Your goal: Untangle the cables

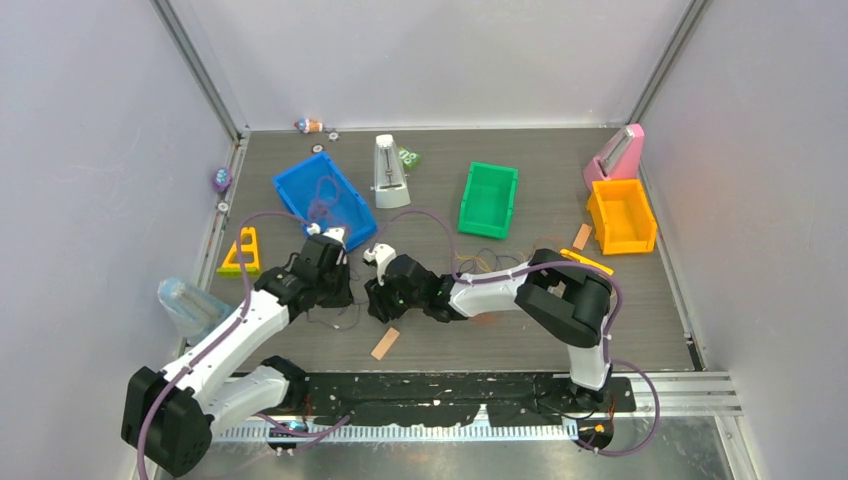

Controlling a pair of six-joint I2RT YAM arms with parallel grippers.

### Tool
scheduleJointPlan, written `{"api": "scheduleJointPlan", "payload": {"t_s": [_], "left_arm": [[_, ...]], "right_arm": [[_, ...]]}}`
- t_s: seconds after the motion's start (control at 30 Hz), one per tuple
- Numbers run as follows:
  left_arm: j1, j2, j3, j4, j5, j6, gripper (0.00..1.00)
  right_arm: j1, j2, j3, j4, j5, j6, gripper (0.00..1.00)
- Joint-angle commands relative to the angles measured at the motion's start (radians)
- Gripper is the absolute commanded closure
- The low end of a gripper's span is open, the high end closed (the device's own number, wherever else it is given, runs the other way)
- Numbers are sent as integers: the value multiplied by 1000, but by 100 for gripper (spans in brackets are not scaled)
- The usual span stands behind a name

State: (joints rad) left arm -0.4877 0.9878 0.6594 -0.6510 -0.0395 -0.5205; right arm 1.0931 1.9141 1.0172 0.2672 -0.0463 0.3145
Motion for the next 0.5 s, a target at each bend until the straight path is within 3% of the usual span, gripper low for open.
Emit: {"api": "scheduleJointPlan", "payload": {"t_s": [0.0, 0.2, 0.47], "left_arm": [[1, 23, 22, 28, 16, -7, 100], [1, 75, 60, 39, 36, 1, 100], [-3, 158, 147, 110, 249, 23, 100]], "right_arm": [[7, 15, 19, 21, 8, -4, 65], [1, -22, 30, -20, 91, 3, 88], [-132, -186, -32, -26, 80, 99, 95]]}}
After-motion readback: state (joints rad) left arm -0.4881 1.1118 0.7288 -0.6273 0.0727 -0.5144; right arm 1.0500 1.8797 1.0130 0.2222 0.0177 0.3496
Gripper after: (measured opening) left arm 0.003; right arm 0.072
